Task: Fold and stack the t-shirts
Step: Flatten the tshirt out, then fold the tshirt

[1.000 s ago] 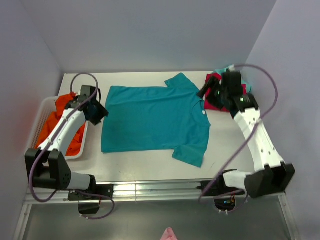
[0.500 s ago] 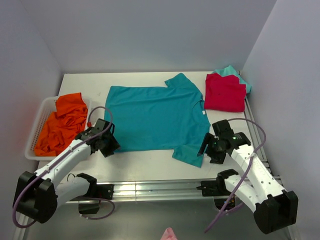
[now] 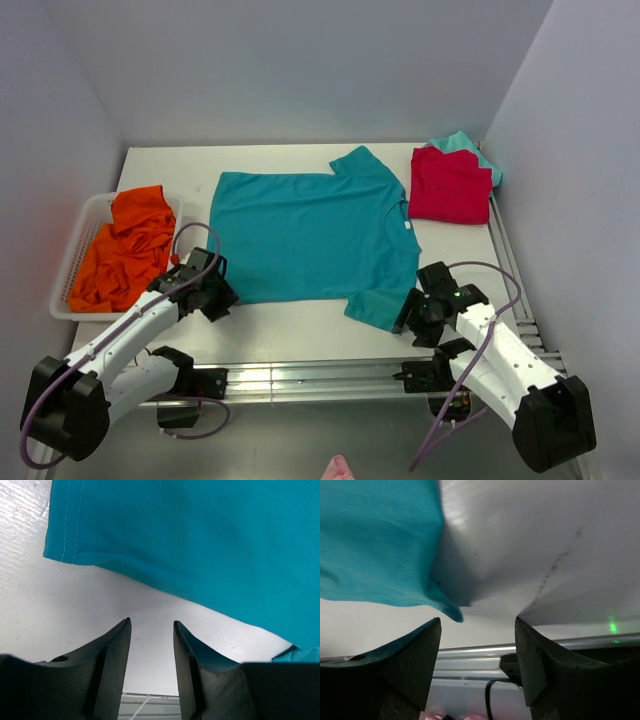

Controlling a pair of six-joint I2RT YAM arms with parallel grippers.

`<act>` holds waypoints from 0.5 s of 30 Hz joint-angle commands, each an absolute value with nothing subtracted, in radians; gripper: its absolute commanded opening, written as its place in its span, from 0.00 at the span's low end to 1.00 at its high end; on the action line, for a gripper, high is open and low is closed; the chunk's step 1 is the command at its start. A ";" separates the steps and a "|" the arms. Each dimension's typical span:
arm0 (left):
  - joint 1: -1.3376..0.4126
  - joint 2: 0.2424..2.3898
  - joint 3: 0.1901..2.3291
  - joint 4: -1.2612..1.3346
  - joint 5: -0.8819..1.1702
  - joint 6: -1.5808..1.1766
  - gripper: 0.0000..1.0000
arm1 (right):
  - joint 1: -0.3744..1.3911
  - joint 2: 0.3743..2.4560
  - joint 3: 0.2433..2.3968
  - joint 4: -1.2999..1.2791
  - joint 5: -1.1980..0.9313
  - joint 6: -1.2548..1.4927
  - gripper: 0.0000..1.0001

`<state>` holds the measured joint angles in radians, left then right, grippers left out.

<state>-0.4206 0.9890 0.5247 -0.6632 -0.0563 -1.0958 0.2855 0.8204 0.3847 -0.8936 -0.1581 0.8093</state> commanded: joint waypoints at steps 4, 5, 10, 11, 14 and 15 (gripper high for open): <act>-0.425 0.959 0.578 -0.683 -0.071 -1.112 0.45 | 0.316 0.880 0.365 -0.707 -0.118 0.862 0.66; -0.425 0.959 0.578 -0.684 -0.071 -1.114 0.45 | 0.318 0.912 0.365 -0.690 -0.115 0.864 0.66; -0.425 0.962 0.581 -0.695 -0.078 -1.118 0.45 | 0.330 0.991 0.397 -0.643 -0.098 0.870 0.58; -0.425 0.963 0.581 -0.696 -0.083 -1.118 0.45 | 0.331 0.992 0.403 -0.647 -0.091 0.870 0.56; -0.425 0.966 0.578 -0.709 -0.101 -1.137 0.38 | 0.334 0.985 0.417 -0.663 -0.080 0.864 0.49; -0.425 0.966 0.578 -0.716 -0.115 -1.147 0.29 | 0.334 0.983 0.422 -0.667 -0.074 0.862 0.40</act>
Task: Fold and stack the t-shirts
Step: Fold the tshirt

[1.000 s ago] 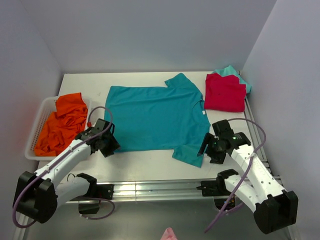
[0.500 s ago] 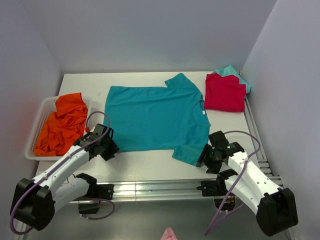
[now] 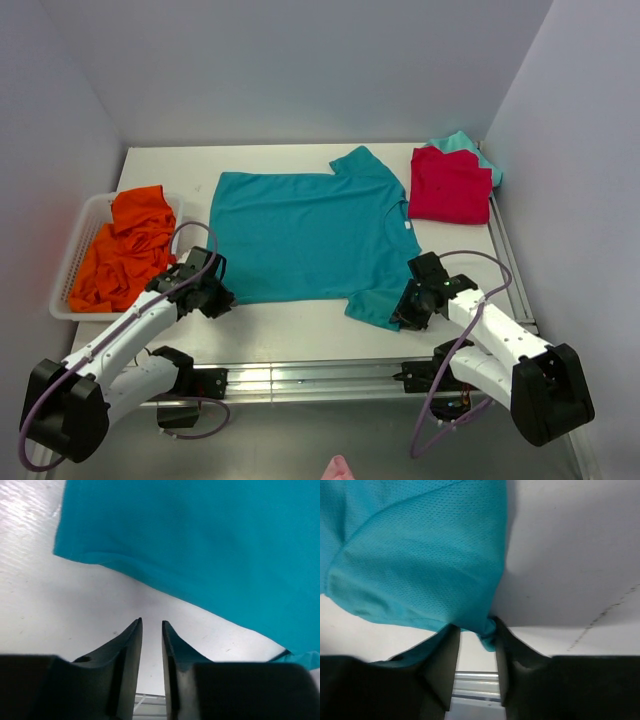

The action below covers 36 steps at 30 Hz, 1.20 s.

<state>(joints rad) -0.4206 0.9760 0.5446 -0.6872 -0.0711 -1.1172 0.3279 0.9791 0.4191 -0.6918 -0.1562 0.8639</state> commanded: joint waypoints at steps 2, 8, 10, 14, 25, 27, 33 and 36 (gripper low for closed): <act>-0.425 0.963 0.584 -0.756 -0.146 -1.187 0.27 | 0.334 0.979 0.425 -0.679 -0.068 0.853 0.32; -0.425 0.933 0.609 -0.882 -0.287 -1.347 0.55 | 0.336 0.971 0.439 -0.716 -0.066 0.845 0.06; -0.425 0.942 0.597 -0.891 -0.301 -1.384 0.65 | 0.336 0.977 0.442 -0.721 -0.072 0.842 0.01; -0.419 1.024 0.581 -0.881 -0.311 -1.410 0.64 | 0.337 0.992 0.446 -0.730 -0.080 0.838 0.00; -0.316 1.129 0.572 -0.801 -0.362 -1.390 0.51 | 0.342 1.003 0.448 -0.721 -0.100 0.822 0.00; -0.295 1.132 0.577 -0.790 -0.368 -1.378 0.49 | 0.344 1.005 0.449 -0.721 -0.101 0.822 0.00; -0.287 1.086 0.613 -0.758 -0.367 -1.348 0.50 | 0.344 1.026 0.448 -0.710 -0.104 0.816 0.00; -0.285 1.100 0.620 -0.758 -0.376 -1.351 0.52 | 0.344 1.042 0.456 -0.704 -0.103 0.810 0.00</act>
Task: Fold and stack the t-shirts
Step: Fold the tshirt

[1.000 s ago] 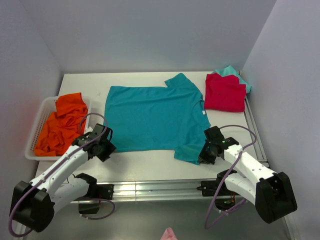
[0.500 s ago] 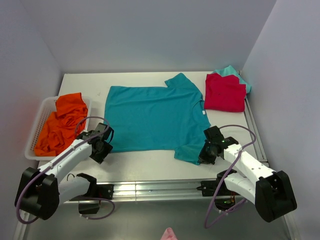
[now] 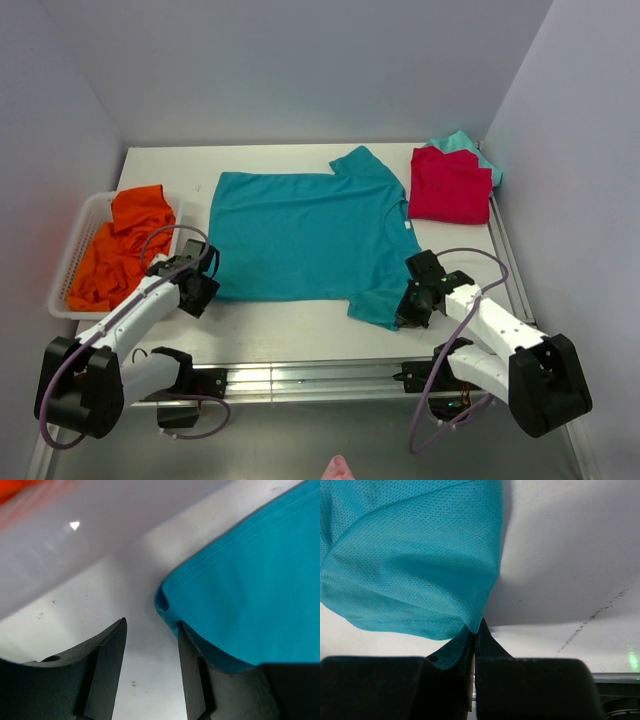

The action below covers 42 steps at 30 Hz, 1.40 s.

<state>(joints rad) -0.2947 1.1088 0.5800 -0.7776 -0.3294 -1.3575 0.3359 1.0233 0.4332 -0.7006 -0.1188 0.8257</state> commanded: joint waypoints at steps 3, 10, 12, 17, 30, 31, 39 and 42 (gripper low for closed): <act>-0.284 1.137 0.617 -0.744 -0.365 -1.345 0.51 | 0.344 1.058 0.472 -0.706 -0.095 0.802 0.00; -0.285 1.071 0.640 -0.753 -0.345 -1.345 0.50 | 0.344 1.084 0.483 -0.703 -0.089 0.792 0.00; -0.285 1.043 0.655 -0.768 -0.339 -1.350 0.50 | 0.344 1.088 0.483 -0.700 -0.089 0.790 0.00; -0.285 1.008 0.692 -0.790 -0.337 -1.348 0.51 | 0.345 1.089 0.483 -0.699 -0.087 0.790 0.00; -0.272 1.112 0.583 -0.722 -0.311 -1.359 0.52 | 0.348 1.069 0.488 -0.710 -0.084 0.795 0.00; -0.270 1.118 0.572 -0.719 -0.311 -1.361 0.52 | 0.348 1.069 0.488 -0.712 -0.083 0.796 0.00; -0.259 1.146 0.531 -0.706 -0.314 -1.362 0.52 | 0.353 1.077 0.489 -0.713 -0.080 0.796 0.00; -0.258 1.167 0.523 -0.706 -0.308 -1.368 0.50 | 0.353 1.078 0.489 -0.715 -0.080 0.796 0.00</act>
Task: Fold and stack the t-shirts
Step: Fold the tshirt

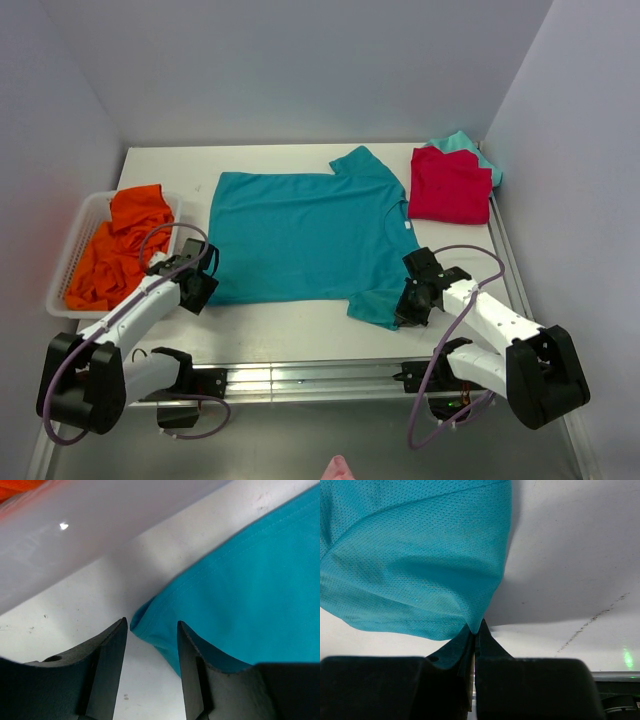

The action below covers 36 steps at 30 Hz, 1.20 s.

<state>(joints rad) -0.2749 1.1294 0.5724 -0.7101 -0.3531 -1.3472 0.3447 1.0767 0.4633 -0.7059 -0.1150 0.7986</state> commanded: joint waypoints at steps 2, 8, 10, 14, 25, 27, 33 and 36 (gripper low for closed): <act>-0.258 1.178 0.514 -0.697 -0.301 -1.371 0.50 | 0.353 1.080 0.491 -0.715 -0.080 0.796 0.00; -0.258 1.210 0.517 -0.680 -0.290 -1.365 0.45 | 0.353 1.088 0.491 -0.716 -0.077 0.798 0.00; -0.258 1.212 0.512 -0.675 -0.279 -1.367 0.45 | 0.353 1.092 0.491 -0.715 -0.075 0.798 0.00; -0.258 1.226 0.515 -0.673 -0.285 -1.361 0.38 | 0.353 1.101 0.492 -0.715 -0.074 0.798 0.00; -0.258 1.224 0.578 -0.721 -0.285 -1.336 0.00 | 0.353 1.075 0.528 -0.756 -0.054 0.815 0.00; -0.258 1.206 0.597 -0.756 -0.290 -1.330 0.00 | 0.353 1.071 0.557 -0.787 -0.048 0.821 0.00; -0.255 1.187 0.695 -0.819 -0.288 -1.298 0.00 | 0.353 1.042 0.721 -0.899 -0.046 0.844 0.00; -0.253 1.213 0.741 -0.838 -0.281 -1.281 0.00 | 0.353 1.063 0.804 -0.928 -0.054 0.845 0.00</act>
<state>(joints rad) -0.2581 1.2045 0.6788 -0.7940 -0.2913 -1.3083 0.3447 1.0645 0.7246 -0.8661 -0.0711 0.8257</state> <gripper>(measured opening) 0.022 0.010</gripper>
